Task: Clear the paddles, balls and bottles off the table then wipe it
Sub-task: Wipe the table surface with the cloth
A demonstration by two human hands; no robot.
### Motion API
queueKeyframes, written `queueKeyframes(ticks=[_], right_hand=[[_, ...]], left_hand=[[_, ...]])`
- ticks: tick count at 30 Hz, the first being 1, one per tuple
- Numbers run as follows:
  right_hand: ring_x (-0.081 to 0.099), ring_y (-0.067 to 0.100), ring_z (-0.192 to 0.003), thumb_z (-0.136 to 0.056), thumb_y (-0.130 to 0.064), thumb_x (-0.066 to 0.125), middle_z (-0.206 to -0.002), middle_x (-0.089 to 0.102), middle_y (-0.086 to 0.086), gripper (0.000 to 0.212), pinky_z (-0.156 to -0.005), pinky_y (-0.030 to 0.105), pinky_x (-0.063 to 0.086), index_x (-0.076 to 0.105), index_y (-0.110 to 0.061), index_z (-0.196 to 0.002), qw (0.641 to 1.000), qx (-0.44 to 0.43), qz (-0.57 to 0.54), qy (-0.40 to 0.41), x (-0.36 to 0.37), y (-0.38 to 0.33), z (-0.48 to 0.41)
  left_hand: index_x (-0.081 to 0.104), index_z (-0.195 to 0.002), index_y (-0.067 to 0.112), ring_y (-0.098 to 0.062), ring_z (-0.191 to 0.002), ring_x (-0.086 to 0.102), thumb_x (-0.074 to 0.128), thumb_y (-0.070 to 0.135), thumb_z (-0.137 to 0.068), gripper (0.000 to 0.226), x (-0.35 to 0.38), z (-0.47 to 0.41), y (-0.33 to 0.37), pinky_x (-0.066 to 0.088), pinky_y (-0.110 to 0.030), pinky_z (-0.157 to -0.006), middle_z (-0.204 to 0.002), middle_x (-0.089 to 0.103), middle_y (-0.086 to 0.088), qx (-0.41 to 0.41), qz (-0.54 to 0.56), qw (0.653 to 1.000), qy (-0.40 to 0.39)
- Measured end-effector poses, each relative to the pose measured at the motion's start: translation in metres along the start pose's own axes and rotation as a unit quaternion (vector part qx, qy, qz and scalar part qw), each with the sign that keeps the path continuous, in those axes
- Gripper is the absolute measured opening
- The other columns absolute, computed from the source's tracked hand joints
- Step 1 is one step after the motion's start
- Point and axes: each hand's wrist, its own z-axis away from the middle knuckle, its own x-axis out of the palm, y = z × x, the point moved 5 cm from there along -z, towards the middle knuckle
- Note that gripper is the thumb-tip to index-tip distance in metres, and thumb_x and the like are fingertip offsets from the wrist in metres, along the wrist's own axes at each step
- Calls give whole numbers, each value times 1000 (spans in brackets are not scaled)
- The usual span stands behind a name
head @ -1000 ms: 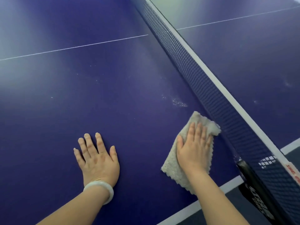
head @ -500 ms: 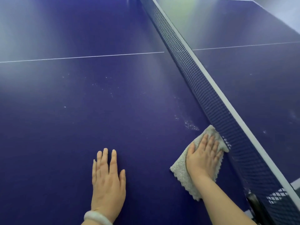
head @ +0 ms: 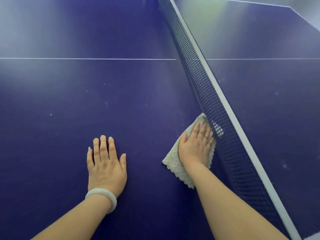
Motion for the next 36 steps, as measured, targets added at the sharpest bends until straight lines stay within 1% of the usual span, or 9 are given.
queueKeyframes(ticks=[5,9,13,17,20,24,27,33,36], right_hand=[[-22,20,-150,-97,-49,2,-163,-20,5,70,-123,47,-7,-12,-14,-156,979,-200,27,-9,8,-14,15],[-17,20,-151,-101,-48,13,-163,-17,7,69,-124,45,-3,-12,-14,-156,995,-95,20,5,-2,39,3],[-8,25,-152,-101,-45,16,-165,-13,10,70,-124,45,2,-12,-12,-156,999,-44,-24,-2,-7,-1,-34],[-18,24,-151,-101,-45,13,-163,-19,9,68,-123,47,-9,-12,-11,-156,982,-189,-1,-19,0,-60,-33],[-24,16,-149,-102,-47,11,-163,-22,1,66,-124,44,-7,-13,-17,-156,955,-294,12,-28,2,-38,4],[-19,16,-150,-99,-50,6,-165,-16,3,68,-125,45,-1,-13,-18,-156,989,-149,11,-9,-5,26,-11],[-12,23,-152,-98,-45,9,-165,-9,12,70,-124,48,1,-6,-10,-157,999,-44,-4,24,-4,9,-22],[-16,20,-151,-97,-46,4,-165,-13,6,69,-124,45,-6,-5,-13,-157,954,-298,10,-17,13,-85,7],[-15,17,-151,-98,-48,4,-165,-12,3,68,-124,46,-1,-7,-16,-157,975,-222,19,1,10,-19,5]], left_hand=[[27,-153,6,-28,-151,12,16,43,-103,63,2,-2,-1,8,-45,-122,-161,22,-13,-13,-14,1000,2],[32,-151,5,-29,-150,17,16,46,-99,68,2,-5,0,7,-44,-122,-158,28,-14,-14,-20,1000,7],[33,-151,6,-29,-149,19,17,45,-99,67,2,-7,-1,2,-40,-122,-158,30,-14,-16,-24,1000,6],[36,-149,5,-29,-148,22,19,44,-99,66,2,-7,-1,2,-39,-122,-156,32,-14,-16,-20,1000,3],[37,-149,5,-29,-148,22,19,44,-99,66,-1,-6,0,2,-39,-122,-156,32,-14,-16,-19,1000,4],[35,-150,6,-28,-149,20,17,45,-99,67,-1,-6,1,6,-42,-122,-157,31,-13,-23,-18,1000,-4],[36,-149,6,-29,-148,23,19,44,-98,66,-1,-7,1,8,-43,-121,-156,32,-14,-21,-22,1000,-6],[34,-151,8,-27,-149,19,15,44,-99,66,-2,-7,0,6,-42,-121,-158,30,-12,-25,-27,999,-15],[31,-152,9,-26,-150,16,13,45,-99,67,-2,-7,0,5,-42,-121,-160,27,-11,-25,-31,999,-16]])
